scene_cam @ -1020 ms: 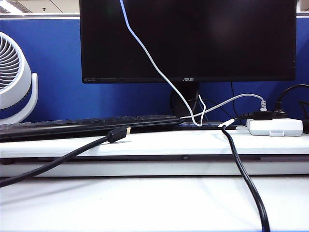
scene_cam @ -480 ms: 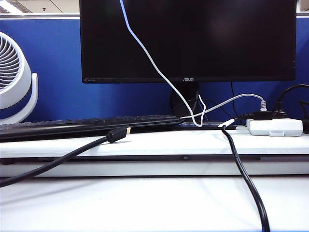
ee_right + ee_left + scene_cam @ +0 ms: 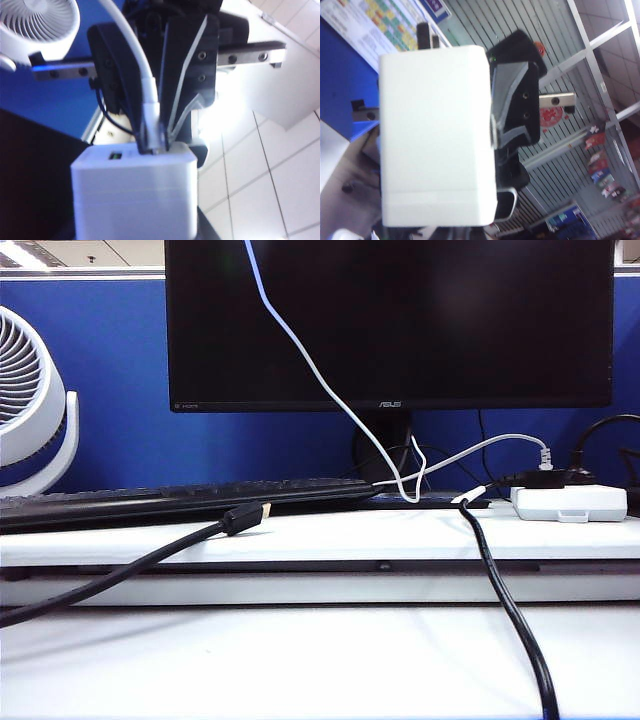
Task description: Pick up the Type-C charging cable and the charging base, insert one end of the Type-C charger into the corresponding slot on the base, and finally place the plugged-in charger back on the table.
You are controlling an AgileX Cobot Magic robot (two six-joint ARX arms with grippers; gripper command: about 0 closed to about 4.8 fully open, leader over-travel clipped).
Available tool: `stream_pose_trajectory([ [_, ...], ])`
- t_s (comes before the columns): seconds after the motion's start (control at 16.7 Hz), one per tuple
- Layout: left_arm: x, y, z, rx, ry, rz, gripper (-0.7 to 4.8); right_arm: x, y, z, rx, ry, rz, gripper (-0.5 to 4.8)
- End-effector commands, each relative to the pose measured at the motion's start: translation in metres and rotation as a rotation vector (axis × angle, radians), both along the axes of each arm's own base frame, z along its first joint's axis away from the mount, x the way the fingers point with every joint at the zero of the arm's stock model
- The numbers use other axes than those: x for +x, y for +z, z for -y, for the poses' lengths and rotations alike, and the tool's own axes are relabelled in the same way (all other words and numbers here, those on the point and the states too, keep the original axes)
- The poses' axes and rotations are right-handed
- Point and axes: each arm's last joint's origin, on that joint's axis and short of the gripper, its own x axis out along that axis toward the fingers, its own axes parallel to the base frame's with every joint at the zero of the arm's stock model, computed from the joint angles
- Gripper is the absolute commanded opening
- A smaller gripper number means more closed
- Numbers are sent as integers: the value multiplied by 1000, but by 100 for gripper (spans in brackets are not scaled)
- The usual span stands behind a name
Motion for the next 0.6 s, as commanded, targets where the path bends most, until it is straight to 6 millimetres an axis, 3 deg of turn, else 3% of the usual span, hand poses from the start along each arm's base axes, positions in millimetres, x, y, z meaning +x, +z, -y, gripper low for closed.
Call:
stream_pose_trajectory([
  [0.06,0,7,1,-55,86,42,-3,-4,-12,-7,-51,159,-91,53],
  [0.6,0,7,1,-55,86,44,-3,-8,-15,-7,-62,296,-141,53],
])
